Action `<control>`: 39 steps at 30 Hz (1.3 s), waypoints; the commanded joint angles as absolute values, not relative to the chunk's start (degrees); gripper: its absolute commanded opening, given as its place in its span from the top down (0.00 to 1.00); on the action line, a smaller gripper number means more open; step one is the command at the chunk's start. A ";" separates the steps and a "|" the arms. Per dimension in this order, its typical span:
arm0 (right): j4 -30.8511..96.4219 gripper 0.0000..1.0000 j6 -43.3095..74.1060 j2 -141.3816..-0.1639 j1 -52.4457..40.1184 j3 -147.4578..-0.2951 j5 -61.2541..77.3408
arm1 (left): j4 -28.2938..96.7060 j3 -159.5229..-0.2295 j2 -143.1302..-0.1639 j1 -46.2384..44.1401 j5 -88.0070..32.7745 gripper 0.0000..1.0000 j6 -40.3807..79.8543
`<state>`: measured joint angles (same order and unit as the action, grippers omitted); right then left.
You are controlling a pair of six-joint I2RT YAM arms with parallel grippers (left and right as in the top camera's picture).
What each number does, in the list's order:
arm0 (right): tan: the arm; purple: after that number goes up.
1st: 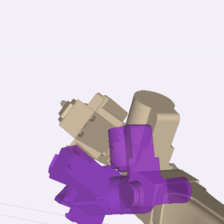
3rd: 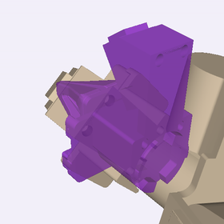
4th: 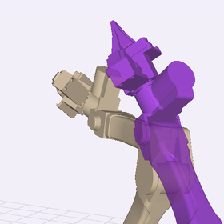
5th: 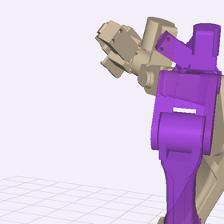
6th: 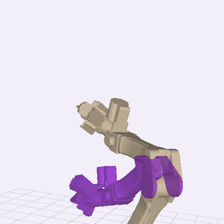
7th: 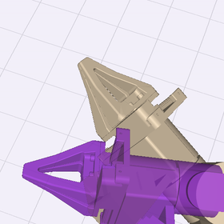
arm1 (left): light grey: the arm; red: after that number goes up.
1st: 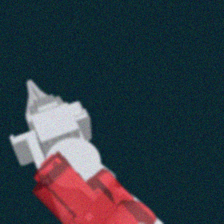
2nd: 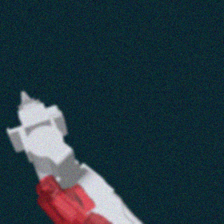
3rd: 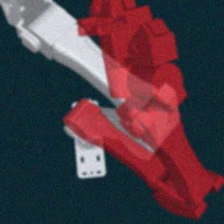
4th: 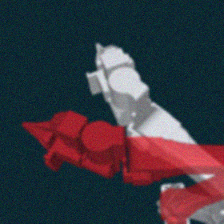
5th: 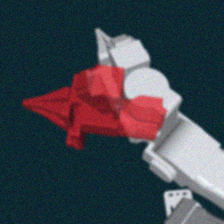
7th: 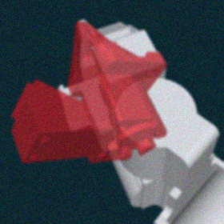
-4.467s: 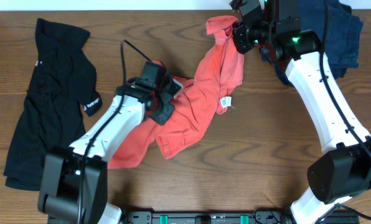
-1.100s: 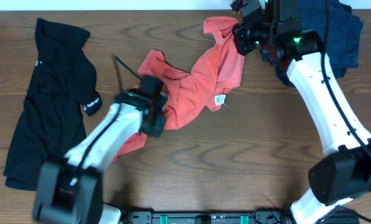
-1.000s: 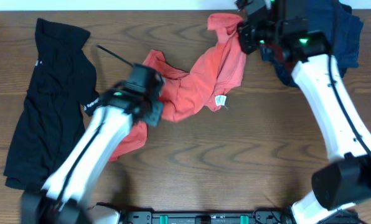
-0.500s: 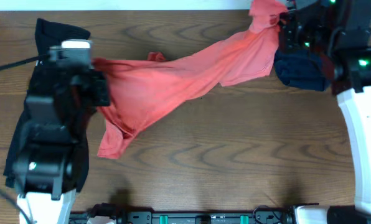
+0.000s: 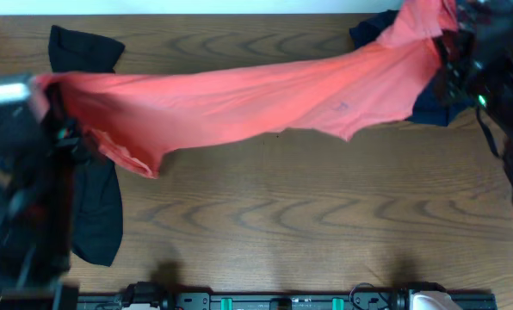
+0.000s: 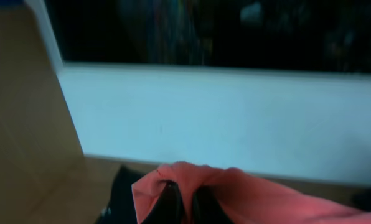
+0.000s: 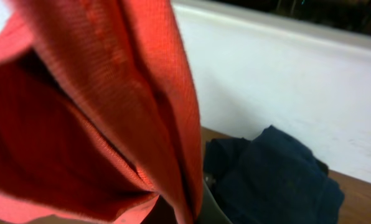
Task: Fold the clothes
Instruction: 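Lift and stretch the shirt between both grippers, swinging it forward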
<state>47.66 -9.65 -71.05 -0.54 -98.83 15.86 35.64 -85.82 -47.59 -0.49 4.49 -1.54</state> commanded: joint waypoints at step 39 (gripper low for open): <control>55.64 0.99 -4.97 -79.18 -0.05 -100.88 10.90 | 56.25 -103.20 -80.36 -0.12 3.11 0.94 -1.43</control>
<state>56.10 -5.41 -75.53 -0.49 -100.53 8.62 56.55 -103.18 -76.42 -0.43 0.23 -1.48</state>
